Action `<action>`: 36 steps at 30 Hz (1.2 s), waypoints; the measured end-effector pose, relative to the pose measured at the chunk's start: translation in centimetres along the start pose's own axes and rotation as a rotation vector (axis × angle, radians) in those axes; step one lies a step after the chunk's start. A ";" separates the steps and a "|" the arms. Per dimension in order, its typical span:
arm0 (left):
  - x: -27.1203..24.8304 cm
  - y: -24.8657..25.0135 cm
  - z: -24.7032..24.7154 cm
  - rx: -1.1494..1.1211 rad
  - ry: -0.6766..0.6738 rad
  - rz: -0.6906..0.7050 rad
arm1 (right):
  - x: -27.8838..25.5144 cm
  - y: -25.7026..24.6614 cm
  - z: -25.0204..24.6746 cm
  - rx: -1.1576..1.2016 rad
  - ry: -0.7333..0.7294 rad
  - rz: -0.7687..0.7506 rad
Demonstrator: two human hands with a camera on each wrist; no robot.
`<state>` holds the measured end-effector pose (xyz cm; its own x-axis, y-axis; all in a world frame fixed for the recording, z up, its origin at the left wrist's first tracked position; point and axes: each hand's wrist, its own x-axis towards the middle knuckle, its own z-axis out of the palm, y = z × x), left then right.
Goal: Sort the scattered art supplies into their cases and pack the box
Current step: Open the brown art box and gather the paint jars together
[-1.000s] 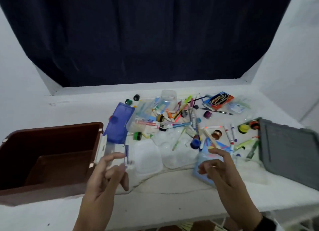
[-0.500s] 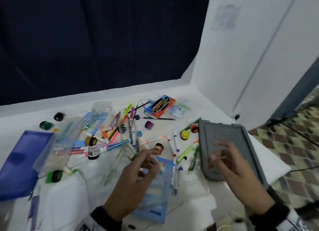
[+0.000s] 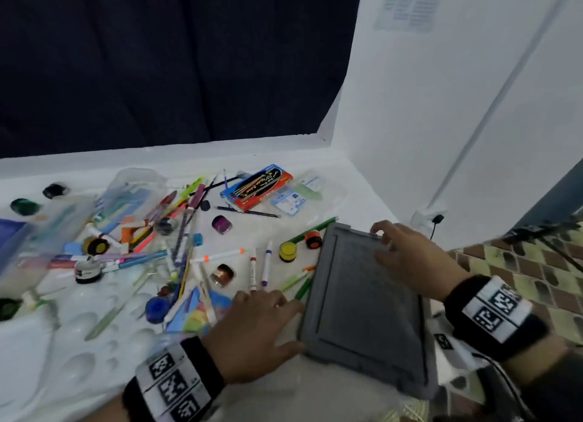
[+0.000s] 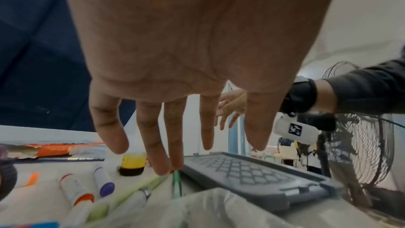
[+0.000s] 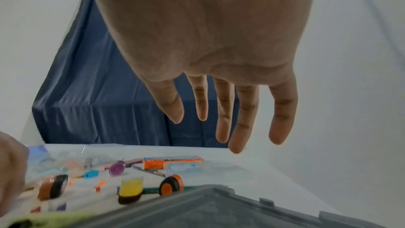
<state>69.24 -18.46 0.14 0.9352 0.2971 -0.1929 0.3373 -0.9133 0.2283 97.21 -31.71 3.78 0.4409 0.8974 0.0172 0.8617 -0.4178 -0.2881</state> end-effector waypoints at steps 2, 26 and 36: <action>0.7 0.5 0.7 0.054 -0.053 -0.055 | 2.6 2.2 0.7 -0.075 -0.054 -0.024; 2.0 3.0 -2.4 -1.141 0.443 -0.388 | 11.5 9.3 1.9 0.106 -0.295 -0.090; 1.1 1.2 -7.3 -1.424 1.028 -0.324 | 11.5 6.7 -1.1 0.981 -0.170 -0.051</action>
<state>71.52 -17.20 7.22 0.3158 0.9442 0.0939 -0.1934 -0.0328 0.9806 108.27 -24.34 3.09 0.3010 0.9515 -0.0634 0.2559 -0.1446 -0.9558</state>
